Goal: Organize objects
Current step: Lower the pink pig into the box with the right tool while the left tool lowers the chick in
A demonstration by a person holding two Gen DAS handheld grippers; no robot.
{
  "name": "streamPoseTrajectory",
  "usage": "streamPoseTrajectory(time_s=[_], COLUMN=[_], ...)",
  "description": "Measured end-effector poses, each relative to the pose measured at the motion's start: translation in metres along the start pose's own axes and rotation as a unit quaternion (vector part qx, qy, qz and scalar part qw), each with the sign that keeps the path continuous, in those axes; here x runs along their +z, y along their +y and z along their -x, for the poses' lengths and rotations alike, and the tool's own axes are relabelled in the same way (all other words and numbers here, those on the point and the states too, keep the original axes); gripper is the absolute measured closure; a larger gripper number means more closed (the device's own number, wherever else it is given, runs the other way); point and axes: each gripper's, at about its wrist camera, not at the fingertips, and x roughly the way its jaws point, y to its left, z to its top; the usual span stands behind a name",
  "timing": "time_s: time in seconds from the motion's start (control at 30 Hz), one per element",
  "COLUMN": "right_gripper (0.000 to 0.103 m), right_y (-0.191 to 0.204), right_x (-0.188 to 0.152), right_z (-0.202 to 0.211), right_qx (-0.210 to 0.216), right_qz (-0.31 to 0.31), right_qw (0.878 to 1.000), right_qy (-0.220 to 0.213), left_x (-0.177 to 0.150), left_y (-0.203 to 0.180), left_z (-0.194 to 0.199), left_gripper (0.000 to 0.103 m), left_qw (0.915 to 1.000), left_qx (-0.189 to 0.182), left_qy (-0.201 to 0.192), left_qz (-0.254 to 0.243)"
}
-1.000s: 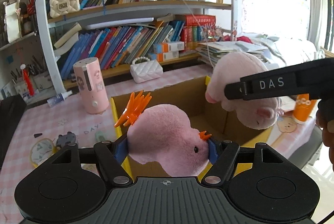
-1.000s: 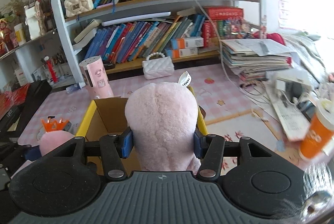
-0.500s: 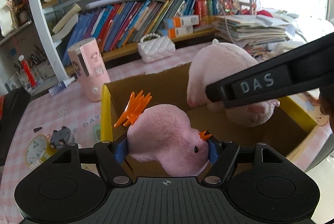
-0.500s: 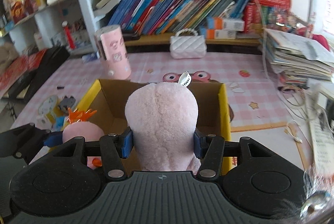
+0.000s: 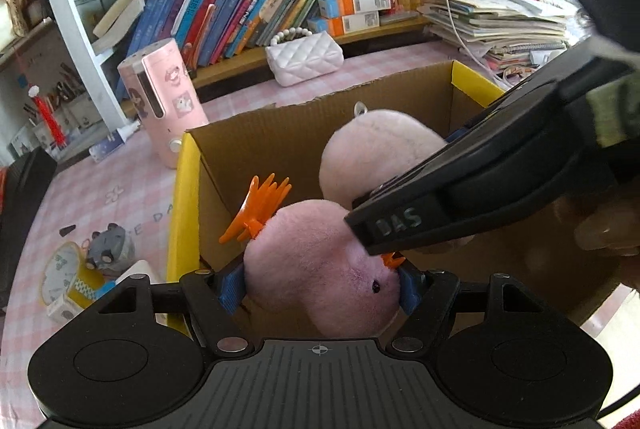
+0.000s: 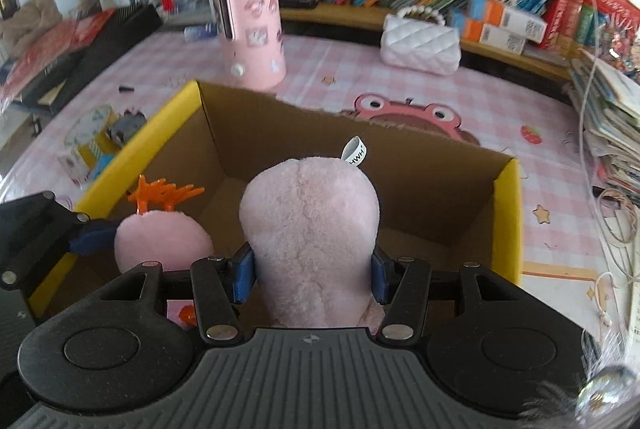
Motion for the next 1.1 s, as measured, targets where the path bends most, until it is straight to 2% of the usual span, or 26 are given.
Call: streamPoseTrajectory(time_s=[0.2,0.43,0.8,0.9,1.1], right_gripper=[0.051,0.051,0.047,0.046,0.042], right_y=[-0.004,-0.007,-0.011,-0.012,-0.011], right_x=[0.003,0.004,0.002,0.002,0.001], right_z=[-0.016,-0.022,-0.017,-0.015,-0.001], right_qx=[0.013,0.021,-0.006,-0.009,-0.021], right_qz=[-0.002,-0.016,-0.036,-0.040,-0.035], right_qw=[0.999,0.998,0.998,0.998,0.999], right_qy=[0.036,0.055,0.042,0.037,0.010], left_x=[0.001,0.001,0.002,0.002,0.002], left_y=[-0.004,-0.006,-0.005,-0.004,0.001], left_z=[-0.003,-0.003,-0.001,0.004,0.019], left_gripper=[0.031,0.031,0.028,0.021,0.020], left_qw=[0.9999,0.9997,0.9999,0.9999,0.9995], left_qx=[0.006,0.009,0.010,0.011,0.017], left_qy=[0.009,0.017,0.012,-0.001,-0.027], left_qz=[-0.009,-0.017,-0.003,-0.001,0.003])
